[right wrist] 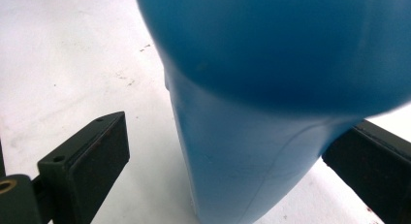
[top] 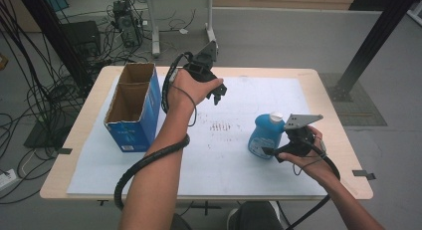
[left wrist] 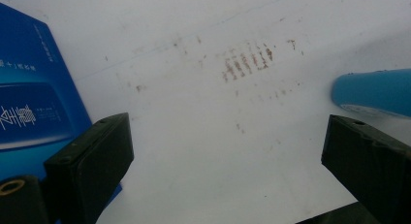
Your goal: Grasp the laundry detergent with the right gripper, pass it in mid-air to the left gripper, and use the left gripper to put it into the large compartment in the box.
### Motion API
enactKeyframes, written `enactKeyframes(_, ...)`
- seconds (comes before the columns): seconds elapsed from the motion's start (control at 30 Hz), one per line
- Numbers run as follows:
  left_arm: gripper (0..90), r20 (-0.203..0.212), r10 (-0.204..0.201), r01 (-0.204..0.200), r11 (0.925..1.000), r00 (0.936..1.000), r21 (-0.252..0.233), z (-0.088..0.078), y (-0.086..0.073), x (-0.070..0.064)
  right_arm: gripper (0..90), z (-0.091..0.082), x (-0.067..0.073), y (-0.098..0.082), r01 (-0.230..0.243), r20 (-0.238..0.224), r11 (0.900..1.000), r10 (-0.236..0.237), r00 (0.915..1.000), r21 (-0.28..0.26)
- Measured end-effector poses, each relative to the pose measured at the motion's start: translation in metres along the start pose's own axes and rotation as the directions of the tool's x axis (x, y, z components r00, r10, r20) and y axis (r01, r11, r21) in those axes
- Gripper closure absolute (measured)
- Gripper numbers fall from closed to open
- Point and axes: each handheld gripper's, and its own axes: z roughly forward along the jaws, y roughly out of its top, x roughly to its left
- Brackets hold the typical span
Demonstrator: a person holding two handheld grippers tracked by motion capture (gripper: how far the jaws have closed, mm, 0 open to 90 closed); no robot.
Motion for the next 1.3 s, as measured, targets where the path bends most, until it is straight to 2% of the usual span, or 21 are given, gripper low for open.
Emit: enactKeyframes(1.3,4.9,-0.005,0.002,-0.002,1.0,1.0,0.008,0.0004,-0.0015,0.0015,4.7,0.0017,0.0009,-0.0006,0.003,0.011,1.0,-0.003,0.9999,-0.005)
